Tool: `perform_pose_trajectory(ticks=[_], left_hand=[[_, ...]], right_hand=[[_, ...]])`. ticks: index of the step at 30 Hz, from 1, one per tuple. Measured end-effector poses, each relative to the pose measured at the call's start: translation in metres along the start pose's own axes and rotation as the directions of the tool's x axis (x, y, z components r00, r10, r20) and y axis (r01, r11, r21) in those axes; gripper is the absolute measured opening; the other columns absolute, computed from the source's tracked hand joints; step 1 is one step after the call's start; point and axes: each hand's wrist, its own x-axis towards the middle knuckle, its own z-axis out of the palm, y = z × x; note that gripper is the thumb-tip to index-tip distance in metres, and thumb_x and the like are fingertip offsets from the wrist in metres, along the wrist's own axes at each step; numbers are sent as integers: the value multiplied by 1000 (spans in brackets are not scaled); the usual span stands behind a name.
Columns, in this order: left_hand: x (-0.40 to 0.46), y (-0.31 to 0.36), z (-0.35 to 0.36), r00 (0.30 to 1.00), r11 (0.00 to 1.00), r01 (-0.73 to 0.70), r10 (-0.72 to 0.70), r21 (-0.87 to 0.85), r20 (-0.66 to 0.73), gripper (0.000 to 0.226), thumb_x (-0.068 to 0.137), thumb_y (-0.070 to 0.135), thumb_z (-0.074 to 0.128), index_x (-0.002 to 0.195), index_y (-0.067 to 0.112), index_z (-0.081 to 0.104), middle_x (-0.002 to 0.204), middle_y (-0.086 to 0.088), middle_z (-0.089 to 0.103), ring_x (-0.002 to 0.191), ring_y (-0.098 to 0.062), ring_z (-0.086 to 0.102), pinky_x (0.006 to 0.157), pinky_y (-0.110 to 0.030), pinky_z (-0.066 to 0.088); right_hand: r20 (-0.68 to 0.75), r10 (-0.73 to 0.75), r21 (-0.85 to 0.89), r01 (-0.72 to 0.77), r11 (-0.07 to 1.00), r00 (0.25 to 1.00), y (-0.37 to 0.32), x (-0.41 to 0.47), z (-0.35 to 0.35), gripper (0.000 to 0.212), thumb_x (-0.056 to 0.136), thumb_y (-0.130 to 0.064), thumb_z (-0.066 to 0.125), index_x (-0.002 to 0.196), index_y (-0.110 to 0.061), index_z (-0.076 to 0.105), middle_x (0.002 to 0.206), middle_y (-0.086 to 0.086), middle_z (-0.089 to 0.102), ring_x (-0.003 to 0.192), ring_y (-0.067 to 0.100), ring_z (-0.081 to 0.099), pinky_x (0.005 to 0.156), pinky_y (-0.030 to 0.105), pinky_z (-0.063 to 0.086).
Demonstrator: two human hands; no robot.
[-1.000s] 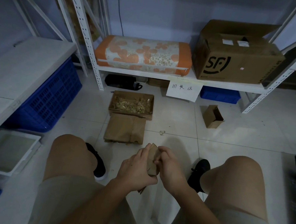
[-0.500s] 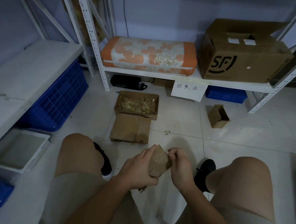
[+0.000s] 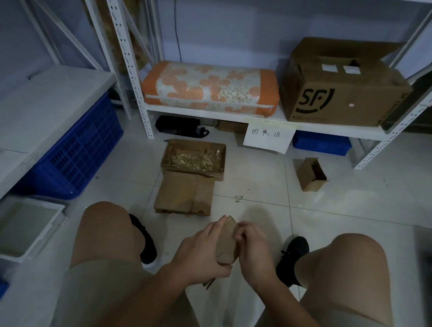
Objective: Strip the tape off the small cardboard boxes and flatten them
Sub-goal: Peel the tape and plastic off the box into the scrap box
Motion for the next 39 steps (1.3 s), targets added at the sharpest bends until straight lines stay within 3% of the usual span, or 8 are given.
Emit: perform_pose_trajectory(ticks=[2, 5, 8, 15, 19, 26, 34, 39], left_hand=[[1, -2, 1, 1000, 1000, -20, 20, -9, 17, 120, 72, 54, 73, 159, 45, -9, 159, 16, 26, 124, -14, 51, 95, -40, 51], [4, -8, 5, 1000, 1000, -8, 8, -11, 12, 124, 72, 55, 76, 158, 46, -13, 160, 13, 25, 131, -18, 48, 102, -41, 48], [7, -8, 12, 998, 998, 61, -61, 10, -16, 128, 72, 58, 76, 158, 42, -18, 159, 8, 26, 137, -19, 41, 109, -39, 41], [6, -4, 12, 995, 996, 83, -85, -38, -46, 118, 74, 65, 69, 155, 54, -16, 145, 9, 35, 122, -18, 55, 91, -37, 50], [8, -5, 14, 995, 997, 80, -80, 1, -51, 107, 76, 66, 65, 157, 49, -3, 145, 11, 35, 126, -16, 54, 98, -40, 50], [10, -7, 19, 996, 997, 72, -70, 34, -56, 103, 75, 64, 67, 156, 50, 5, 141, 11, 38, 122, -17, 56, 93, -39, 50], [9, -5, 19, 997, 997, 63, -60, 51, -57, 101, 74, 66, 68, 153, 52, 6, 138, 12, 40, 120, -16, 57, 91, -38, 50], [10, -4, 22, 997, 995, 65, -61, 77, -43, 103, 72, 64, 69, 153, 52, 6, 139, 11, 40, 121, -18, 57, 90, -38, 49]], right_hand=[[-62, 122, 188, -109, 976, 991, -4, 1, -8, 26, 99, -2, 43, 84, -21, 54, 83, -8, 63, 81, 19, 59, 72, 41, 51], [-92, 160, 289, -127, 949, 983, -13, 0, -20, 21, 106, -8, 43, 90, -16, 53, 82, -8, 67, 73, 18, 63, 70, 43, 55], [-61, 64, 222, -49, 974, 996, -22, -6, -21, 18, 106, -16, 47, 93, -25, 55, 80, -5, 68, 73, 13, 66, 68, 38, 57], [56, -135, -39, 138, 990, 989, -17, -6, -15, 10, 99, -19, 62, 101, -29, 61, 84, -14, 65, 80, 1, 62, 66, 23, 50], [92, -311, -135, 321, 937, 946, -10, -3, -7, 18, 86, -9, 74, 97, -23, 73, 109, -29, 55, 104, -19, 45, 84, 3, 38], [139, -238, -22, 243, 970, 961, -7, -3, -8, 17, 98, -24, 63, 110, -28, 76, 126, -27, 53, 119, -4, 47, 94, 9, 40], [133, -180, -66, 190, 980, 975, -2, -3, -4, 7, 91, -18, 71, 94, -23, 74, 124, -21, 56, 115, -1, 48, 92, 12, 41], [132, -44, -98, 57, 994, 990, -4, -2, -2, 30, 81, -19, 76, 109, -24, 65, 107, -12, 56, 99, 10, 54, 83, 28, 51]])
